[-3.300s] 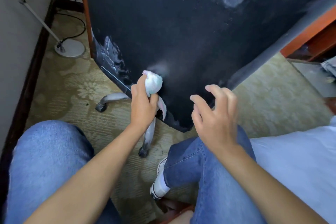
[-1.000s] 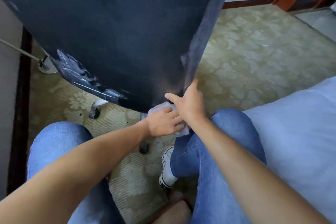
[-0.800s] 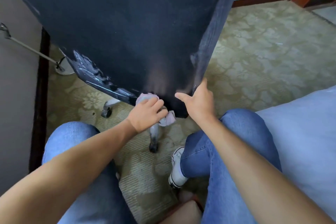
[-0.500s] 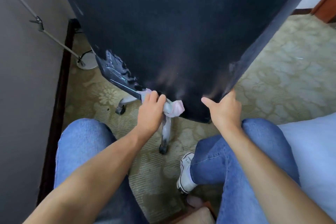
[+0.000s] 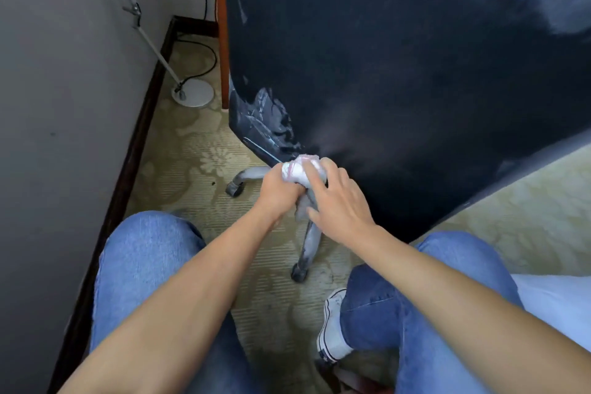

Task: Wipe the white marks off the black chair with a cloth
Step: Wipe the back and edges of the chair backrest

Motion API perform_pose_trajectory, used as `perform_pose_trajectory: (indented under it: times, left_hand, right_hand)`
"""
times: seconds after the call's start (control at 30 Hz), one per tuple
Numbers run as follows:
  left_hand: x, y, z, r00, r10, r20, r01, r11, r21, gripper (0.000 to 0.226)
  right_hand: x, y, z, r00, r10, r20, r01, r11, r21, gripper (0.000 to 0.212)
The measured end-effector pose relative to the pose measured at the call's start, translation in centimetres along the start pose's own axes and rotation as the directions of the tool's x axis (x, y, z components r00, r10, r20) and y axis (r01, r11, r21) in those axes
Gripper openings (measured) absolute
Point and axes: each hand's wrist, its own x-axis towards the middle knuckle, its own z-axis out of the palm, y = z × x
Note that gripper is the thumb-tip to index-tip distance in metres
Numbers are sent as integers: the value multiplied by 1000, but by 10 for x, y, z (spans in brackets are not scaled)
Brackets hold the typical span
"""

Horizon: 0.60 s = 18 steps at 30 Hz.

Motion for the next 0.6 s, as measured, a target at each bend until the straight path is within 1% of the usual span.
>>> perform_pose_trajectory:
  times: [0.03, 0.07, 0.1, 0.13, 0.17, 0.2, 0.23, 0.27, 0.3, 0.33, 0.37, 0.4, 0.43, 0.47, 0.5, 0.53, 0.57, 0.6]
  left_hand:
    - [-1, 2, -5, 996, -50, 72, 59, 989, -133, 40]
    - [-4, 5, -10, 983, -94, 158, 129, 965, -228, 48]
    - [-4, 7, -15, 968, -120, 220, 181, 941, -286, 53]
    - [-6, 10, -19, 959, -109, 263, 193, 928, -319, 54]
    - [-4, 12, -25, 960, -102, 260, 184, 931, -315, 53]
    - [-2, 13, -30, 974, -72, 217, 128, 958, -257, 44]
    - [0, 15, -36, 990, -33, 138, 46, 995, -91, 31]
    - [3, 15, -43, 996, 29, 84, -40, 989, 141, 22]
    - [6, 14, -49, 993, 92, 69, -112, 916, 386, 23]
    - [5, 14, -53, 987, 141, 75, -158, 801, 577, 30]
    - [3, 14, -55, 981, 170, 98, -189, 688, 700, 35]
    - [3, 11, -54, 974, 190, 125, -215, 589, 779, 39]
    - [5, 6, -52, 969, 195, 150, -230, 499, 836, 49]
    - [5, 4, -51, 972, 176, 156, -218, 425, 878, 63]
    - [7, 1, -51, 979, 149, 137, -184, 372, 910, 76]
    - [8, 1, -53, 984, 137, 114, -154, 338, 928, 83]
    - [10, -1, -56, 985, 143, 100, -141, 322, 936, 86]
    - [10, -2, -59, 982, 158, 99, -145, 312, 939, 87]
  right_hand:
    - [7, -4, 5, 1000, -5, -1, 4, 999, -31, 101]
    - [12, -8, 11, 1000, -3, -16, 3, 999, -37, 107]
    - [18, -12, 15, 999, 0, -51, -2, 999, -45, 104]
    - [24, -14, 19, 992, -5, -126, -5, 997, -72, 94]
    - [31, -16, 21, 979, -30, -201, 8, 994, -111, 80]
    - [38, -15, 22, 957, -86, -278, 44, 987, -153, 68]
    - [45, -10, 20, 929, -160, -333, 99, 976, -192, 60]
    - [52, -3, 19, 895, -248, -370, 164, 956, -244, 53]
    - [58, 4, 15, 856, -338, -392, 227, 926, -302, 47]
    - [62, 10, 9, 812, -431, -394, 288, 882, -372, 41]
    - [65, 15, 3, 768, -513, -383, 336, 832, -442, 33]
    - [66, 18, -5, 722, -574, -386, 356, 787, -504, 26]
    - [68, 18, -12, 686, -608, -400, 358, 761, -542, 21]
    - [71, 15, -19, 657, -621, -427, 350, 754, -556, 20]
    - [74, 11, -22, 637, -628, -448, 350, 753, -557, 18]
    - [77, 9, -19, 629, -641, -440, 369, 745, -556, 18]
    - [79, 8, -12, 631, -668, -394, 410, 718, -562, 18]
    - [79, 9, 0, 646, -705, -294, 471, 671, -573, 18]
